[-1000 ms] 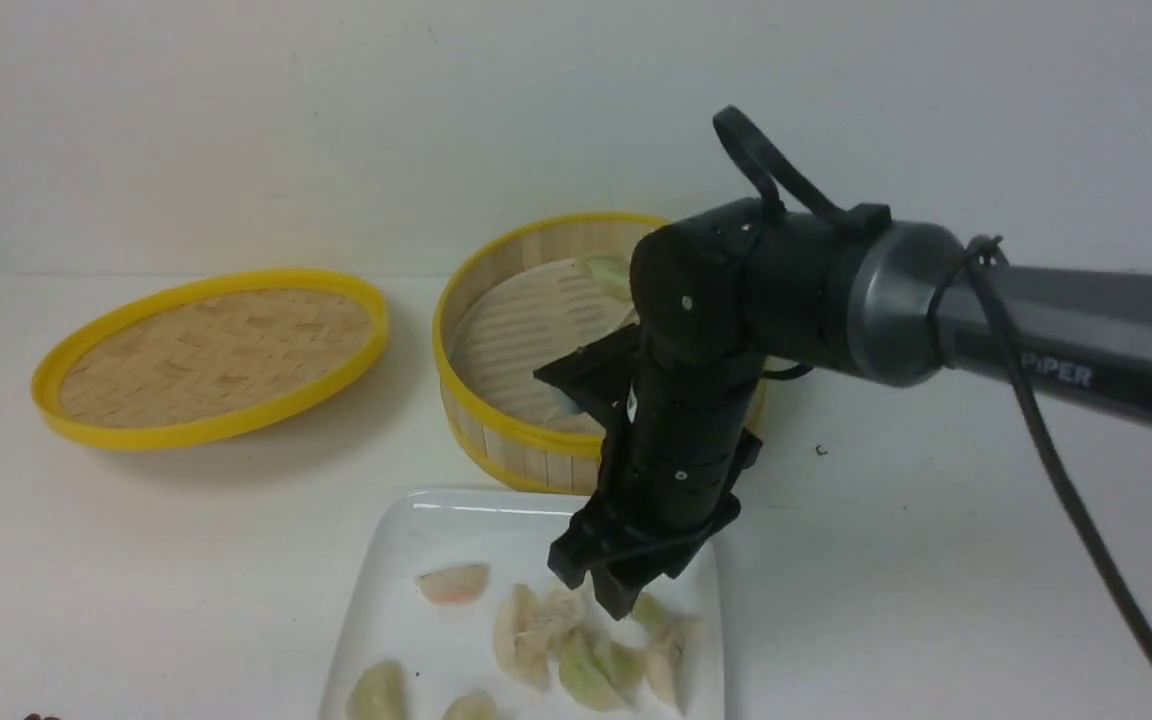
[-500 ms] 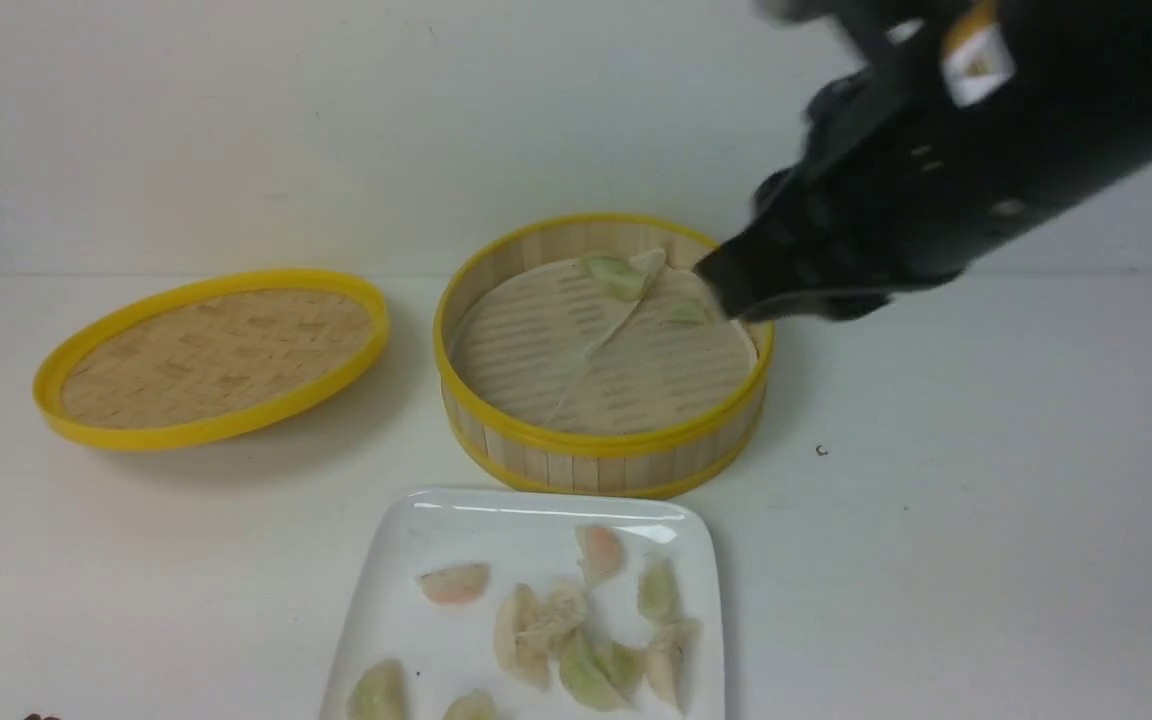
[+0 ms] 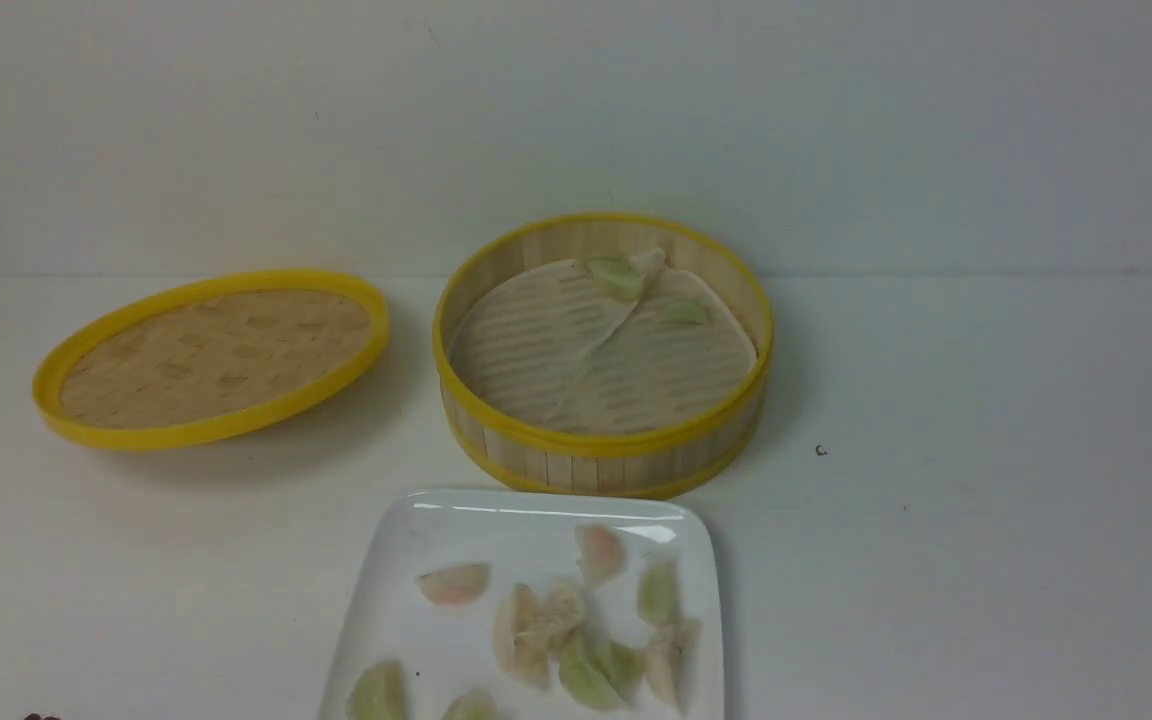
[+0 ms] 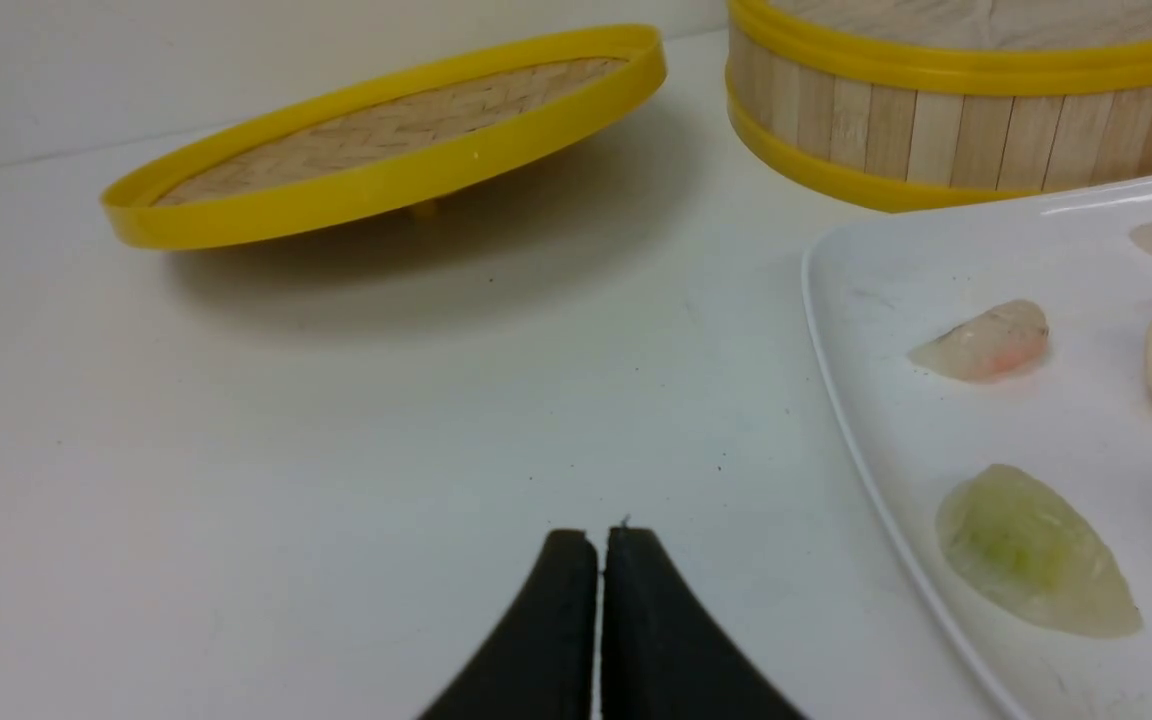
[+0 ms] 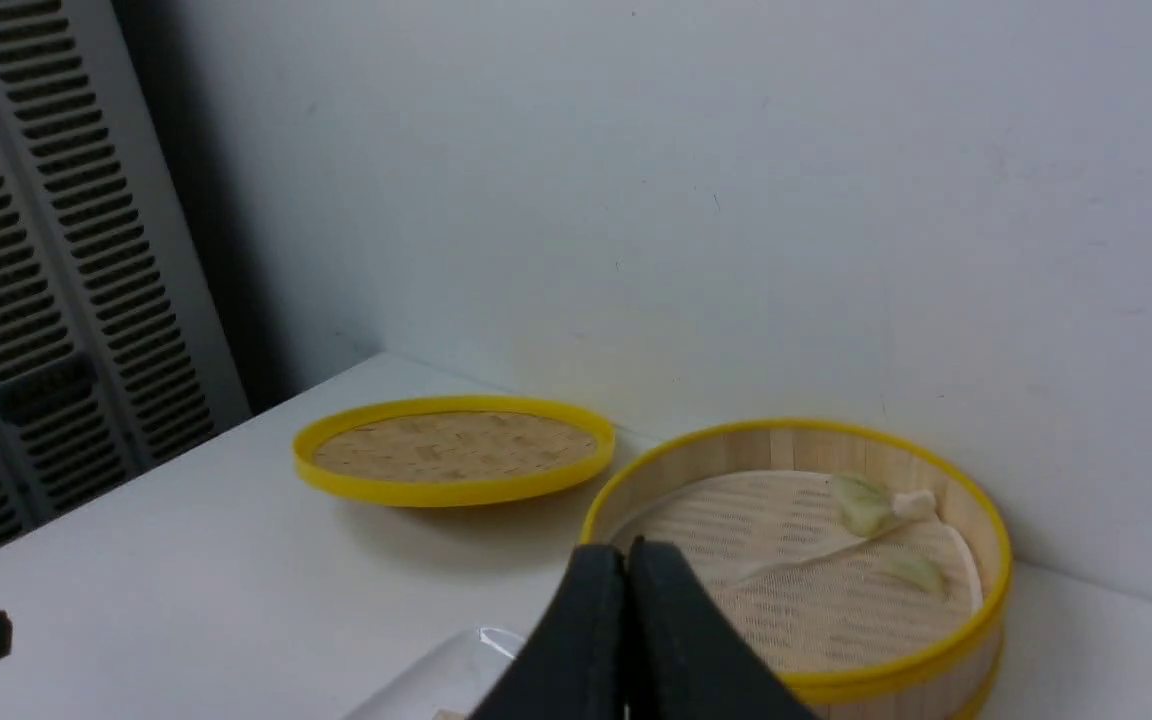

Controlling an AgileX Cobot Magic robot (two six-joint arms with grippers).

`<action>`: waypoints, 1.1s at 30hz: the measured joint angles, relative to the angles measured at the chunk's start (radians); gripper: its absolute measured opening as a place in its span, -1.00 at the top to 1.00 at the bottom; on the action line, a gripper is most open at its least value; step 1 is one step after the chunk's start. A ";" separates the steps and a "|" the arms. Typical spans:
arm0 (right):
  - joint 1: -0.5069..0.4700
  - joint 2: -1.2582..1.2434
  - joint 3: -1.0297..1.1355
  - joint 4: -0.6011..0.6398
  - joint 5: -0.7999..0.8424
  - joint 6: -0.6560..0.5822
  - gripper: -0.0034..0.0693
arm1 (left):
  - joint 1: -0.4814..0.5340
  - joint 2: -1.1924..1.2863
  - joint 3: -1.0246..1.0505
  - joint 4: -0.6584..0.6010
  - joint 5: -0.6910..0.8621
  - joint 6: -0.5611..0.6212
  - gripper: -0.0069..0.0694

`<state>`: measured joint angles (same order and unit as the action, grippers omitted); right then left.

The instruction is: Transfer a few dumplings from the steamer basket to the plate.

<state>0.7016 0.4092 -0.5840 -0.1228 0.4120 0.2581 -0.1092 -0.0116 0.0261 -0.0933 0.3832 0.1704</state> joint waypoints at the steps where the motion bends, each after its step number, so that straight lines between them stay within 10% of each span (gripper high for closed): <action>1: 0.000 -0.042 0.039 -0.005 -0.010 0.005 0.95 | 0.000 0.000 0.000 0.000 0.000 0.000 0.83; 24: -0.019 -0.422 0.320 -0.044 -0.089 0.018 0.94 | 0.000 0.000 0.000 0.000 0.000 0.000 0.83; 33: -0.455 -0.422 0.518 -0.028 -0.099 0.037 0.95 | 0.000 0.000 0.000 0.000 0.000 0.000 0.83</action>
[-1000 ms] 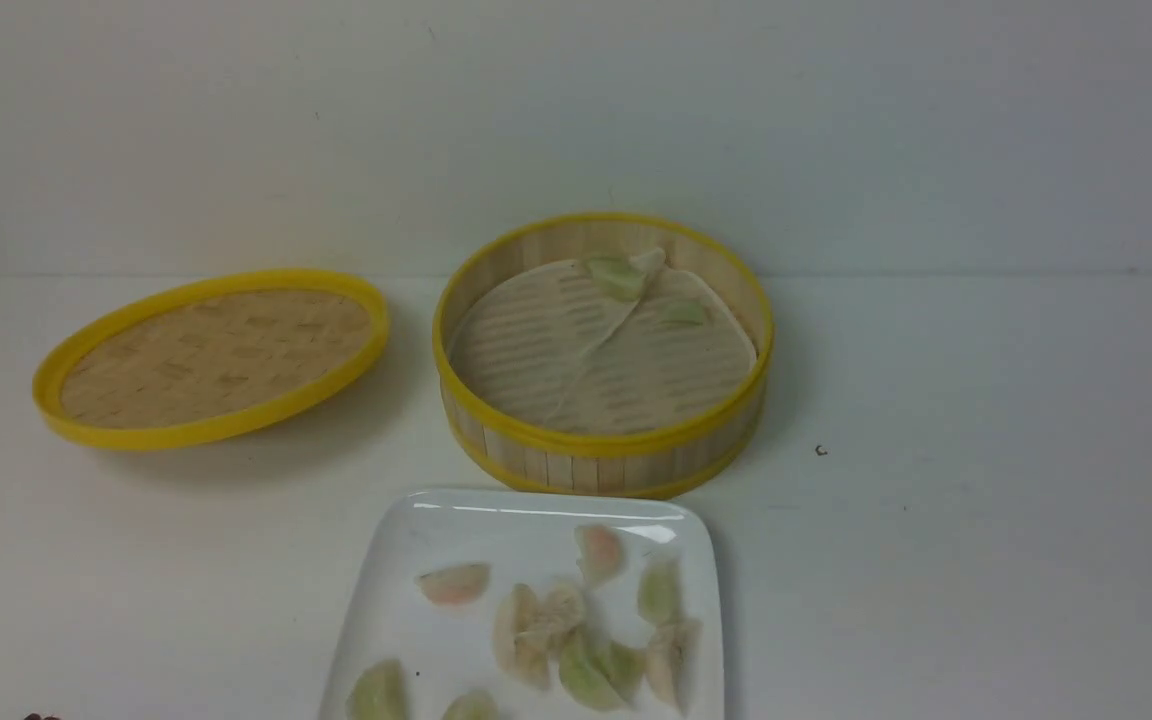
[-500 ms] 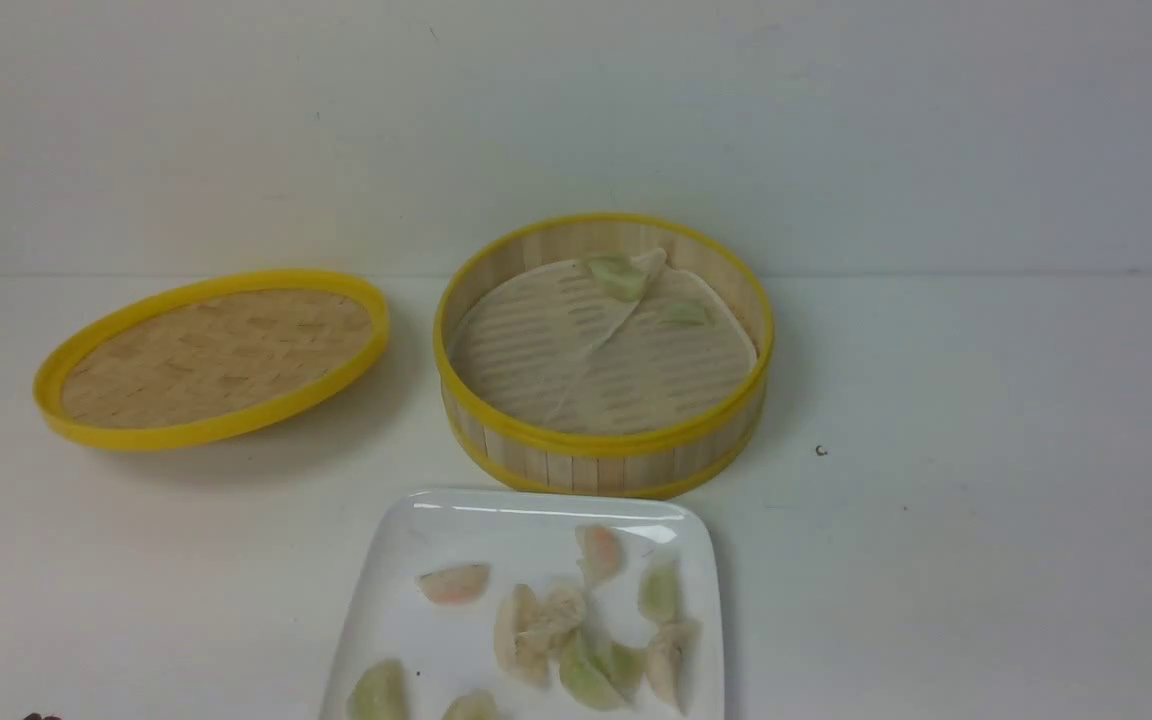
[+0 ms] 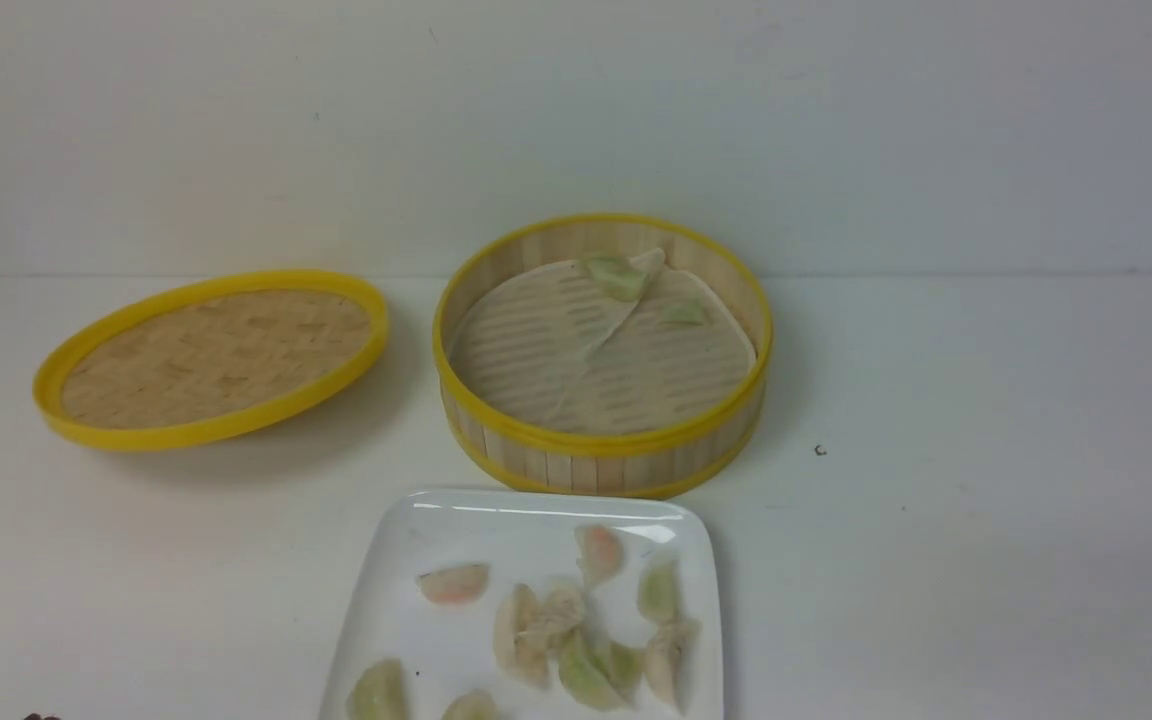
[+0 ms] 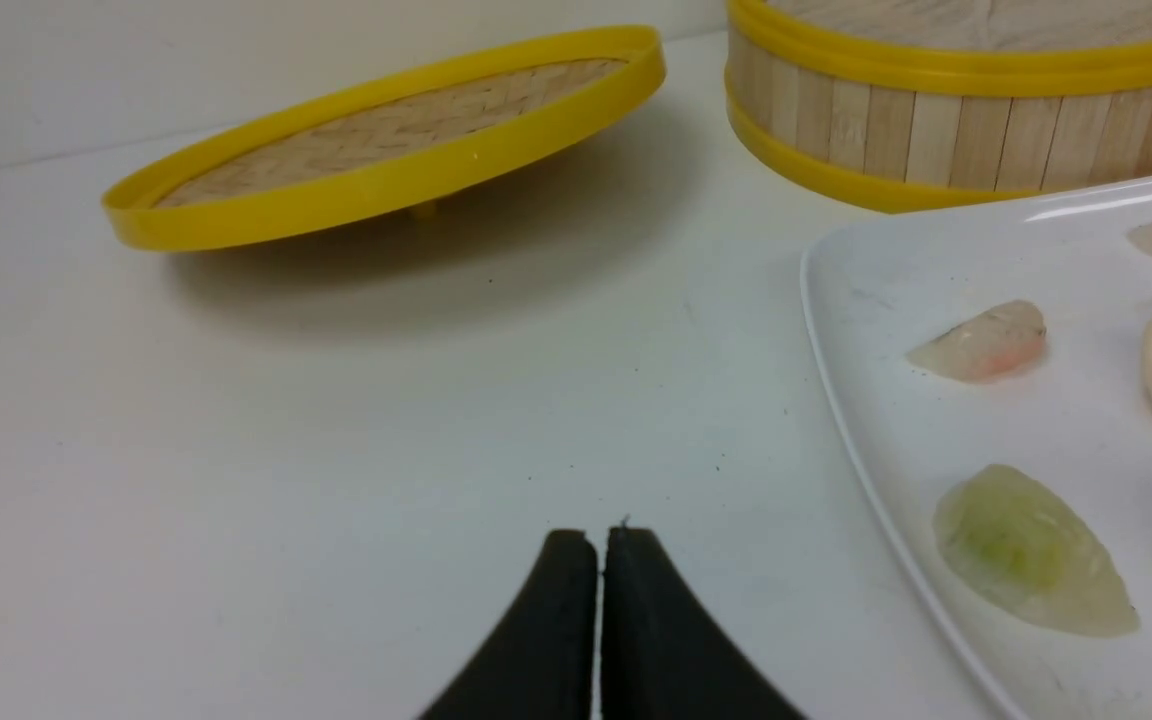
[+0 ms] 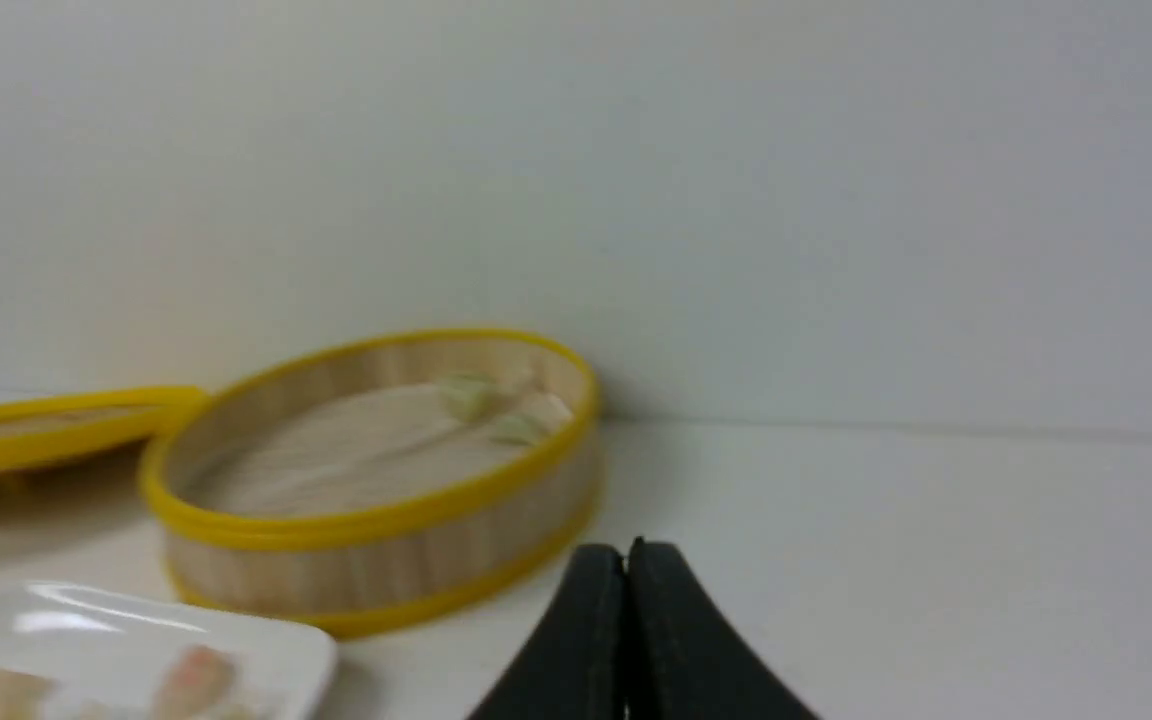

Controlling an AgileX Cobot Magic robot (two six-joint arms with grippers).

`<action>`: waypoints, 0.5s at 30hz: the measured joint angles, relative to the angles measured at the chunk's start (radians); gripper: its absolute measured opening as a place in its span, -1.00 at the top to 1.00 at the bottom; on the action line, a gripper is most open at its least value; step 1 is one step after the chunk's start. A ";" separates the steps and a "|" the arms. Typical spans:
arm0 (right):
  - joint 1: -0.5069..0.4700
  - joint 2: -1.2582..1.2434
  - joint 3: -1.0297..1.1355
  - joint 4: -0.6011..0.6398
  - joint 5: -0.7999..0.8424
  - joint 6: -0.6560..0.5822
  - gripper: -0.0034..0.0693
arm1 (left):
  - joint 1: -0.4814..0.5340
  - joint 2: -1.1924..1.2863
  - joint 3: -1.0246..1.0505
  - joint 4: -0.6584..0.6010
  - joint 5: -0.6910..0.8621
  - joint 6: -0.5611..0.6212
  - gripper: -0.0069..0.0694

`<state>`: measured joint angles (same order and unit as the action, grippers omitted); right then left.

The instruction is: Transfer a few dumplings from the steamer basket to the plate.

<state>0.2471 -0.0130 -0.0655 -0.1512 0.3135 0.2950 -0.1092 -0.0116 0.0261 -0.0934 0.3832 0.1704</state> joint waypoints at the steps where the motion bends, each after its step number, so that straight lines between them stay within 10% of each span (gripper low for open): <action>1: -0.040 0.000 0.031 -0.005 0.000 0.000 0.95 | 0.000 0.000 0.000 0.000 0.000 0.000 0.83; 15: -0.209 0.000 0.090 -0.046 0.057 0.000 0.95 | 0.000 0.000 0.000 0.000 0.000 0.000 0.83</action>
